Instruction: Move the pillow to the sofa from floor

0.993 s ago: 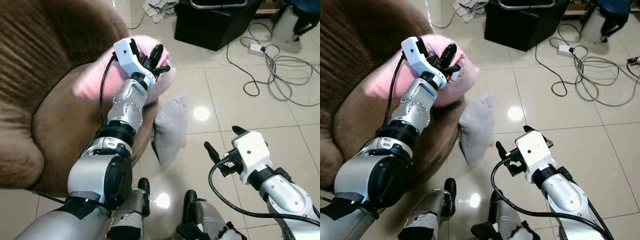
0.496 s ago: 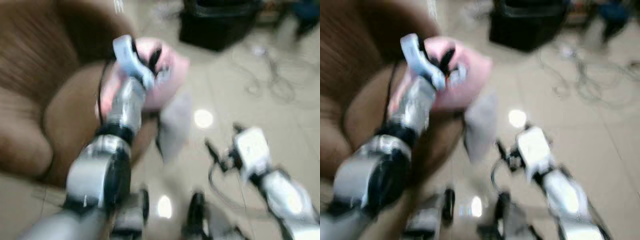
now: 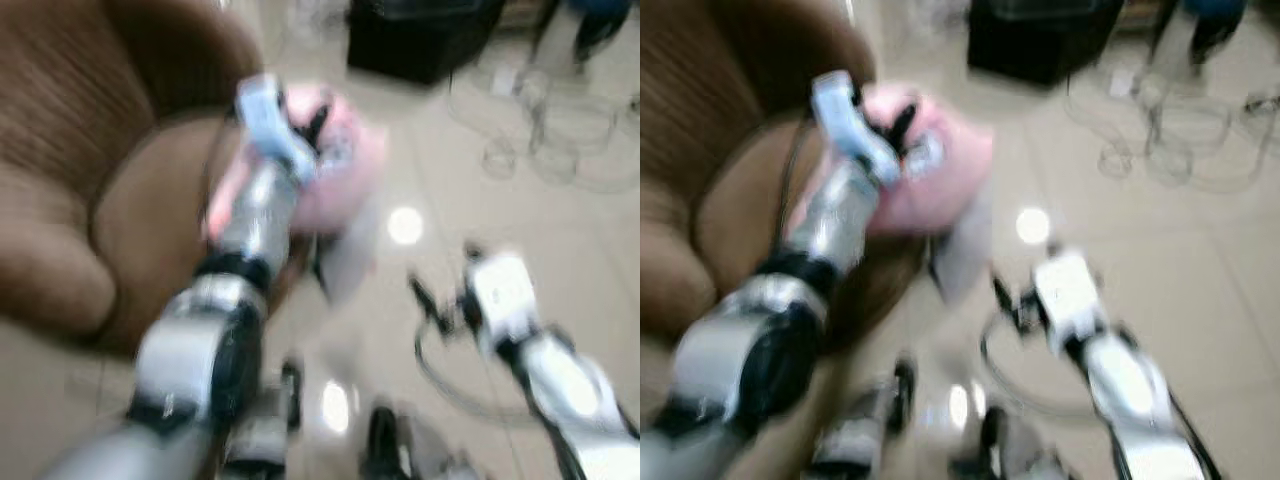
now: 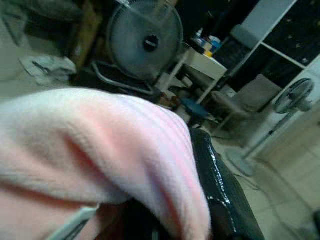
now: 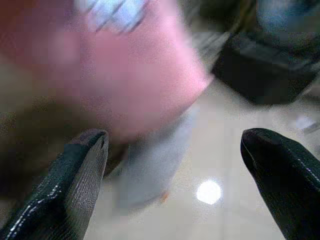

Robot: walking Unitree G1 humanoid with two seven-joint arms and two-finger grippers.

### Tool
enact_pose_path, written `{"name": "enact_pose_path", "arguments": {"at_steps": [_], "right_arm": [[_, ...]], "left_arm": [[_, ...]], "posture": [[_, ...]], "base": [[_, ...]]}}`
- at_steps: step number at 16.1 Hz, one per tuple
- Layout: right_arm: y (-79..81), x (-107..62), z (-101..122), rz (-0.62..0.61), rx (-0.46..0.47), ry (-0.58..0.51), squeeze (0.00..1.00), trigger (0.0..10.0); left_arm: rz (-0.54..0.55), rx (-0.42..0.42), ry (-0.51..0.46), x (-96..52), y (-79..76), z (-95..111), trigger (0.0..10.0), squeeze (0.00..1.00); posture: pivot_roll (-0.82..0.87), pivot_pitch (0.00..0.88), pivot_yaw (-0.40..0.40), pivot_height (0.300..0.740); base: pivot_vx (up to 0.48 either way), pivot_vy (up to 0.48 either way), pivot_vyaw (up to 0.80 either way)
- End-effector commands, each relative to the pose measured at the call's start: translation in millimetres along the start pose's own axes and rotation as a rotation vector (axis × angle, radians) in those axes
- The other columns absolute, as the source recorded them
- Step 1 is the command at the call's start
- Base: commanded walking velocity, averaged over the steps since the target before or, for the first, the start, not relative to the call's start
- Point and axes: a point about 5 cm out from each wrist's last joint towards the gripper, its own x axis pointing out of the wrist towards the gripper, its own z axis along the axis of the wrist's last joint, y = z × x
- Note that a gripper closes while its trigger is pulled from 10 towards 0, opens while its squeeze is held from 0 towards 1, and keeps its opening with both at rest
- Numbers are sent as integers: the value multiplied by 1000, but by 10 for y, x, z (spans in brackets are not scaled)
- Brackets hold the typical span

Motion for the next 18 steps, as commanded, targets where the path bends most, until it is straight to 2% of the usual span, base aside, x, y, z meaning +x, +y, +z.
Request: {"name": "enact_pose_path", "arguments": {"at_steps": [1, 3, 4, 6, 7, 8, 10, 13, 15, 18], "right_arm": [[-63, 71, 35, -66, -18, -76, 0, 10000], [-17, 187, 64, -51, -11, -116, 0, 10000], [-15, 262, 70, -56, 21, -126, 0, 10000], [-8, 294, 79, -60, 23, -132, 0, 10000], [22, 377, 94, -65, 43, -152, 0, 10000], [22, 377, 94, -65, 43, -152, 0, 10000], [-1, 497, 59, -87, 68, -186, 0, 10000], [12, 656, 132, -101, 76, -239, 0, 10000], [17, 707, 152, -110, 76, -263, 0, 10000], [2, 700, 122, -116, 78, -266, 0, 10000]], "left_arm": [[-8, 61, -92, 7, -3, 168, 0, 0], [-2, 85, -105, -7, 40, 212, 0, 0], [-2, 98, -104, 3, 47, 228, 0, 0], [-5, 109, -106, 14, 39, 245, 0, 0], [-9, 115, -105, 42, 9, 257, 0, 0], [-9, 115, -105, 42, 9, 257, 0, 0], [3, 116, -95, 49, 0, 220, 0, 0], [20, 132, -96, 49, 54, 260, 0, 0], [24, 144, -99, 35, 79, 265, 0, 0], [26, 149, -90, 24, 77, 225, 0, 0]], "posture": [[48, 239, -65, 740], [72, 222, -80, 740], [95, 194, -96, 740], [99, 181, -102, 740], [112, 151, -120, 740], [112, 151, -120, 740], [147, 125, -147, 740], [178, 104, -148, 740], [187, 107, -150, 740], [174, 118, -156, 740]], "base": [[0, 0, 0], [0, 0, 0], [0, 0, 0], [0, 0, 0], [0, 0, 0], [0, 0, 0], [0, 0, 0], [0, 0, 0], [0, 0, 0], [0, 0, 0]]}}
